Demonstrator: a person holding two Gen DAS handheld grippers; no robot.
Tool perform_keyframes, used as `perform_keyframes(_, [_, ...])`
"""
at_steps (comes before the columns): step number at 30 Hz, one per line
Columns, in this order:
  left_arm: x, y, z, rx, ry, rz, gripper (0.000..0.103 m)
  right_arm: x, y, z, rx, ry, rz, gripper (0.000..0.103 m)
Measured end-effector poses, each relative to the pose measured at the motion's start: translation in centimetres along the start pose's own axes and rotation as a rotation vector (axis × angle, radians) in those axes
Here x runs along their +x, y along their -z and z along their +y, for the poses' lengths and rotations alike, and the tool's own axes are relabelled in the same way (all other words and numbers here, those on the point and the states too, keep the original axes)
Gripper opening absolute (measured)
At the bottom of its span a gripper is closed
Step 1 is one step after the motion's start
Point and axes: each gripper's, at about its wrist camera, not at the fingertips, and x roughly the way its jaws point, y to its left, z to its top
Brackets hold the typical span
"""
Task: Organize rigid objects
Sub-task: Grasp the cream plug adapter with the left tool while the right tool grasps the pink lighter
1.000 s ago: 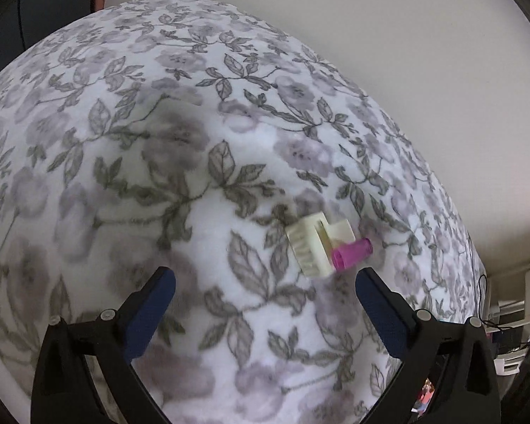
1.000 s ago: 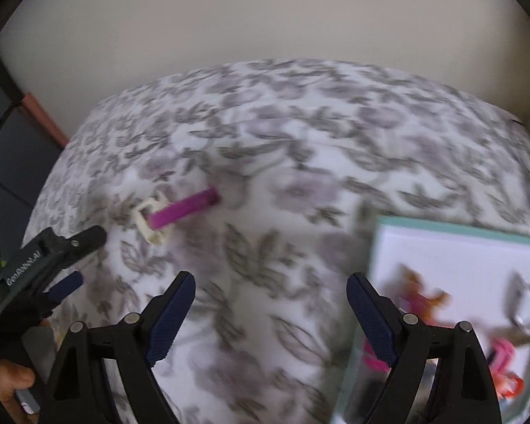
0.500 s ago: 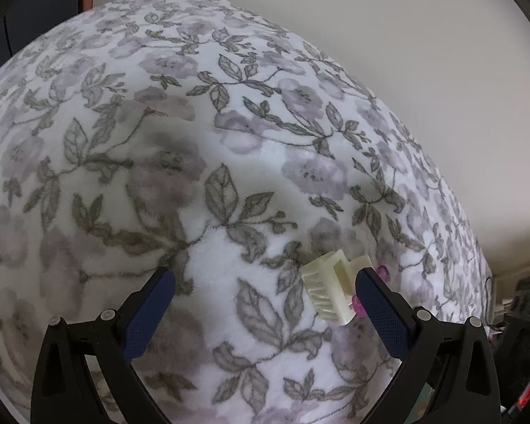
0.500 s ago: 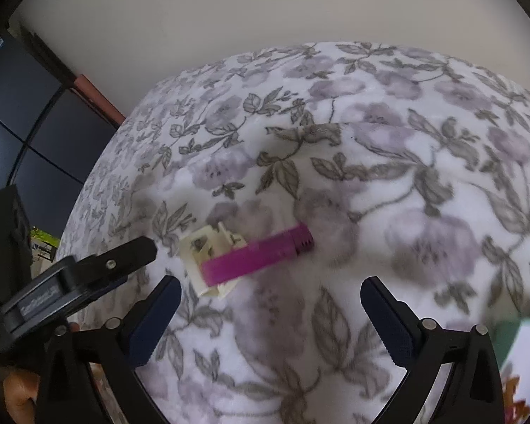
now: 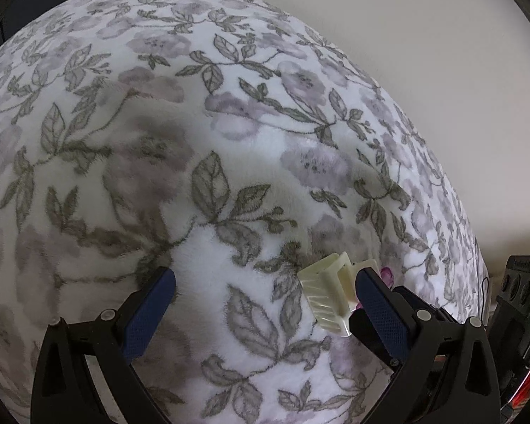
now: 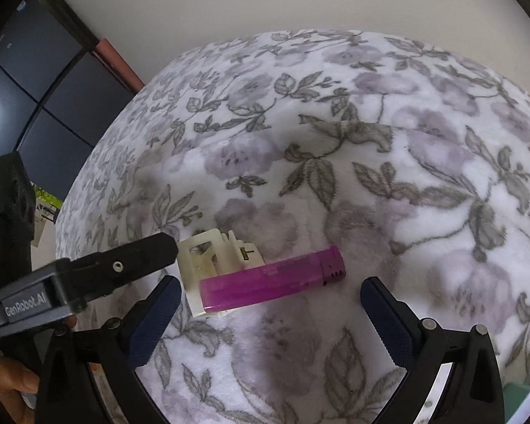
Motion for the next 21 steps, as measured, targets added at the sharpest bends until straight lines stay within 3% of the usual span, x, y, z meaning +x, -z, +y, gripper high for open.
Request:
perform_keyframes(6, [0.3,0.0,0.1,-0.005,0.003,0.008,0.102,-0.1,0.0,0.1,-0.015,0.004,-0.014,0.084])
perform_keyframes(21, [1.6,0.1,-2.6,0.084,-0.08,0.01,0.101,-2.2,0.7,-2.7,0.034,0.06,-0.034,0.084])
